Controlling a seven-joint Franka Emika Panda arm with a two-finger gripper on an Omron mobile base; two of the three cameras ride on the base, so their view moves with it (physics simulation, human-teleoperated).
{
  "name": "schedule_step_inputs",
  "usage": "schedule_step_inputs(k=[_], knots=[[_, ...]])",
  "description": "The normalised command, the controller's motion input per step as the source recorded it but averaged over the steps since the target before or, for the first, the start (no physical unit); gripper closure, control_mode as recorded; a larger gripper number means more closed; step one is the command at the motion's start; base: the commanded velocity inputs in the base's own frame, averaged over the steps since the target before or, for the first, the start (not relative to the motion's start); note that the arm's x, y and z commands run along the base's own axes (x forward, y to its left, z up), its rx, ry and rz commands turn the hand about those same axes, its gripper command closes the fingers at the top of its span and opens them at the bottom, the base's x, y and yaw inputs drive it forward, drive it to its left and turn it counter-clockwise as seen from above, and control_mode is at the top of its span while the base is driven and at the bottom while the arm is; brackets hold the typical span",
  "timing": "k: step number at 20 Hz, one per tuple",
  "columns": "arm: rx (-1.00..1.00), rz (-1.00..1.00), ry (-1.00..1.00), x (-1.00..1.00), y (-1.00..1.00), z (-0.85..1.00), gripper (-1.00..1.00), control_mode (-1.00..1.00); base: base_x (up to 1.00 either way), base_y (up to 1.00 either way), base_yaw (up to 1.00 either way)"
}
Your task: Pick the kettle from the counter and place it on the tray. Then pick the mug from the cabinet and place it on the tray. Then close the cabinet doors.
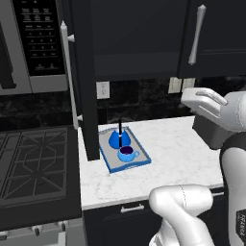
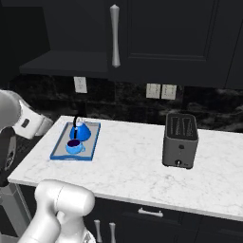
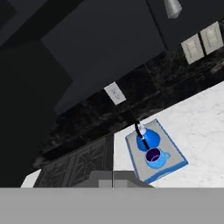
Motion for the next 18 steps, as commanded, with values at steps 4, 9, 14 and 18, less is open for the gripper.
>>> schedule_step_inputs(k=[4, 9, 14, 18], knots=[[-0.03, -0.02, 0.0, -0.01, 0.51, -0.09, 1.0, -1.0, 0.0, 0.0, 0.0], [0.0, 0.0, 0.0, 0.0, 0.0, 0.0, 1.0, -1.0, 0.0, 0.0, 0.0], [0.0, 0.0, 0.0, 0.0, 0.11, 0.0, 1.0, -1.0, 0.0, 0.0, 0.0], [0.0, 0.0, -0.01, 0.0, 0.6, -0.01, 1.0, -1.0, 0.0, 0.0, 0.0]])
